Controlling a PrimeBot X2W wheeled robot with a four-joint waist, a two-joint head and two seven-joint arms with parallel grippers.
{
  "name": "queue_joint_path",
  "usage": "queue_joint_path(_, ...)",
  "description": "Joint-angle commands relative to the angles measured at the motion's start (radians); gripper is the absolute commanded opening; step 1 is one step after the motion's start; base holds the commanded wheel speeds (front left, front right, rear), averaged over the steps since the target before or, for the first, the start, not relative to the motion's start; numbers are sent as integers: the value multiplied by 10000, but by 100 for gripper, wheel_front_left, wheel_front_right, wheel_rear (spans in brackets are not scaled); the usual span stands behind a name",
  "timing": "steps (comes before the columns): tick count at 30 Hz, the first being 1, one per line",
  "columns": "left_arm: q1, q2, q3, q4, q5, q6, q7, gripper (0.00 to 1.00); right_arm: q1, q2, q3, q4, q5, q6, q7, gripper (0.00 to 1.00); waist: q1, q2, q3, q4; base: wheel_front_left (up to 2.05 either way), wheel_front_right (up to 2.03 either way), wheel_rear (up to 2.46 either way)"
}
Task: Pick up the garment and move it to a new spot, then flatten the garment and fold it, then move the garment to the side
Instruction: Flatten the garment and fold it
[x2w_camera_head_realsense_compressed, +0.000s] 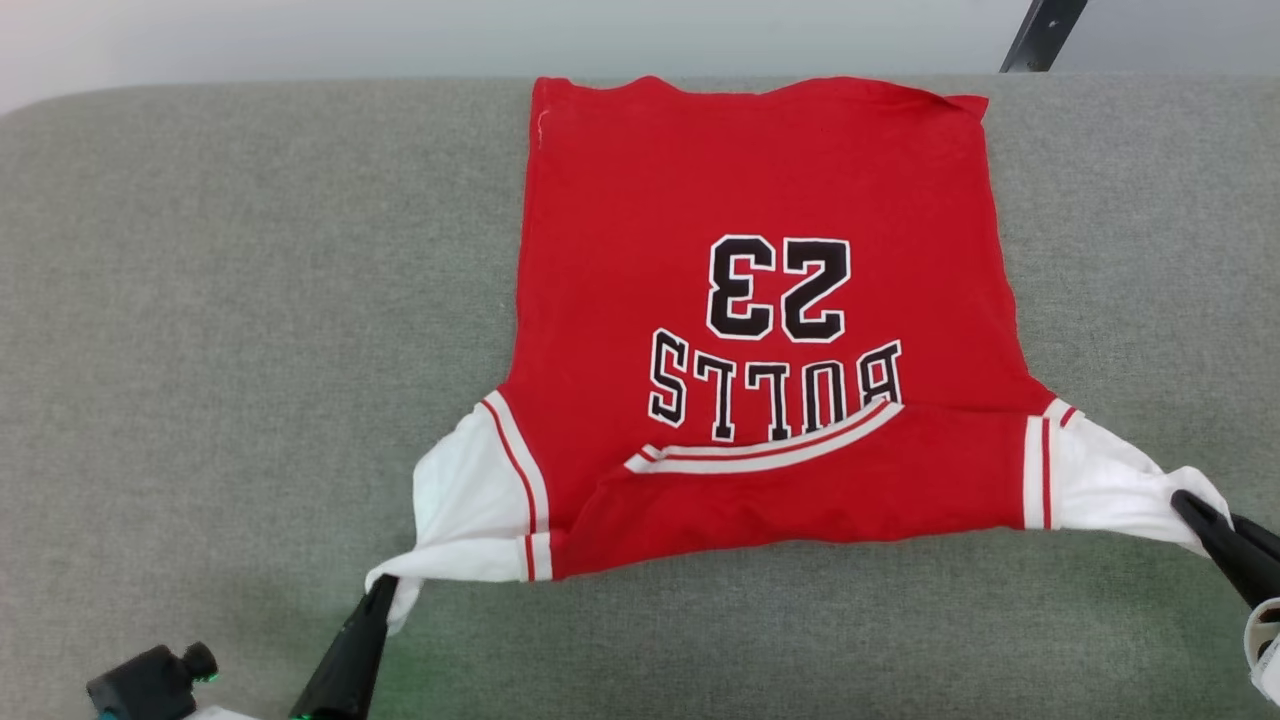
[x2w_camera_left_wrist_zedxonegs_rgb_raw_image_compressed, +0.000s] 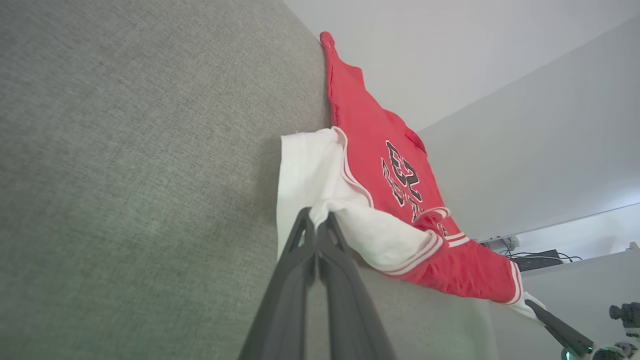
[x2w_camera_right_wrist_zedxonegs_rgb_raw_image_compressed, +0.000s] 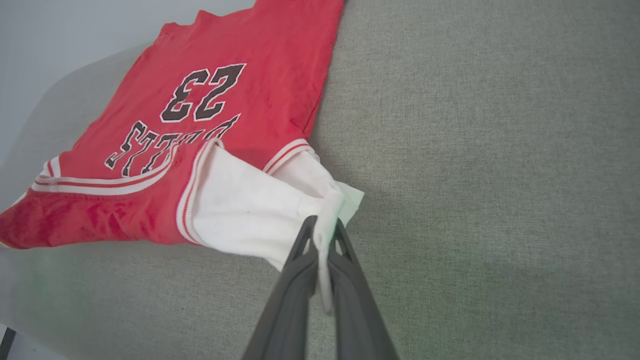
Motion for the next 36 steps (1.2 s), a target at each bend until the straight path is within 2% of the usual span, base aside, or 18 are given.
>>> queue_joint_path(1,-34,-10,-42,-3,197,160,11,0,117,114,-92,-213,-221,-10,191,0,0,0,60,4,0,0,0)
queue_joint_path(6,-533,-73,-497,452,770,391,233,0,-129,135,329,-23,-797,-10,532,0,0,0,130,-83,0,0,0)
queue_joint_path(13,-1266,-127,-1224,1324,1794,726,582,0,-381,-66,1075,752,-1385,-10,388,0,0,0,332,44,0,0,0)
queue_joint_path(20,-1902,-261,-1934,2224,2984,1377,724,0,-728,-193,1837,1978,-1714,-10,-1,0,0,0,634,250,0,0,0)
queue_joint_path(28,-2320,-502,-2364,2879,3475,1491,870,0,-1024,-280,2637,3162,-1944,-15,-428,0,0,0,843,304,0,0,0)
queue_joint_path(34,-2405,-550,-2391,3049,3449,1465,860,0,-1212,-372,3019,3585,-2086,-24,-752,0,0,0,824,236,0,0,0)
queue_joint_path(35,-2395,-560,-2399,3076,3429,1466,867,0,-1242,-397,3053,3575,-2136,-24,-847,14,0,0,795,213,0,0,0)
queue_joint_path(36,-2365,-569,-2405,3095,3401,1465,872,0,-1285,-456,3091,3522,-2194,-24,-939,61,0,0,756,188,0,0,0)
